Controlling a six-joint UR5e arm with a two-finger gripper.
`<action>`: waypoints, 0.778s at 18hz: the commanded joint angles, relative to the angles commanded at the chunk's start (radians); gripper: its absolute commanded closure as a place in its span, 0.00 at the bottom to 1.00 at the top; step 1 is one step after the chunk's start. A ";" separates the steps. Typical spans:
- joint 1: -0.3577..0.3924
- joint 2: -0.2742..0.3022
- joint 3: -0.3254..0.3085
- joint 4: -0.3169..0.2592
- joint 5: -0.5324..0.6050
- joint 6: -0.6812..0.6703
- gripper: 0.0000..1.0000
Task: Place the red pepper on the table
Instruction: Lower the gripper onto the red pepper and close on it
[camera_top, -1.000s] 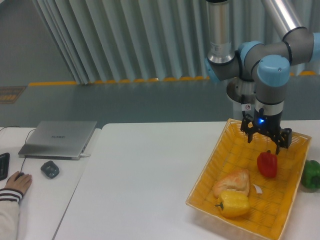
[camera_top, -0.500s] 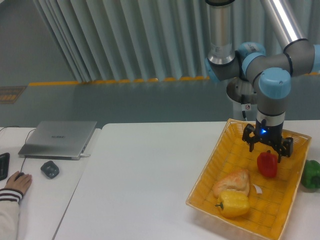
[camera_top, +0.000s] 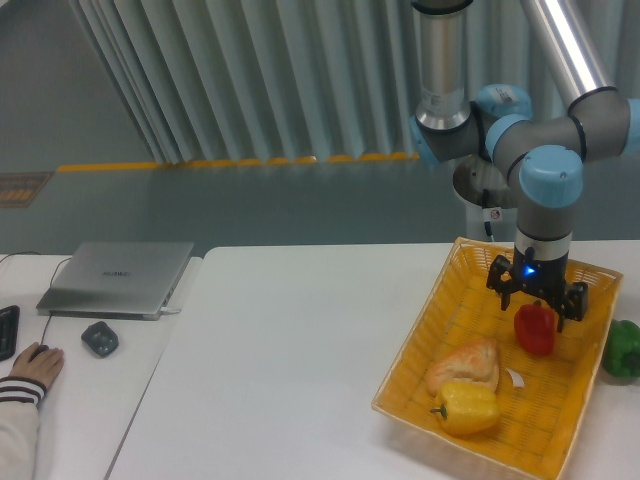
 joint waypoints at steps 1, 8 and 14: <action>0.000 0.000 -0.002 0.002 -0.002 0.000 0.00; 0.006 -0.028 -0.005 0.032 0.020 0.002 0.00; 0.000 -0.049 -0.005 0.040 0.047 0.009 0.00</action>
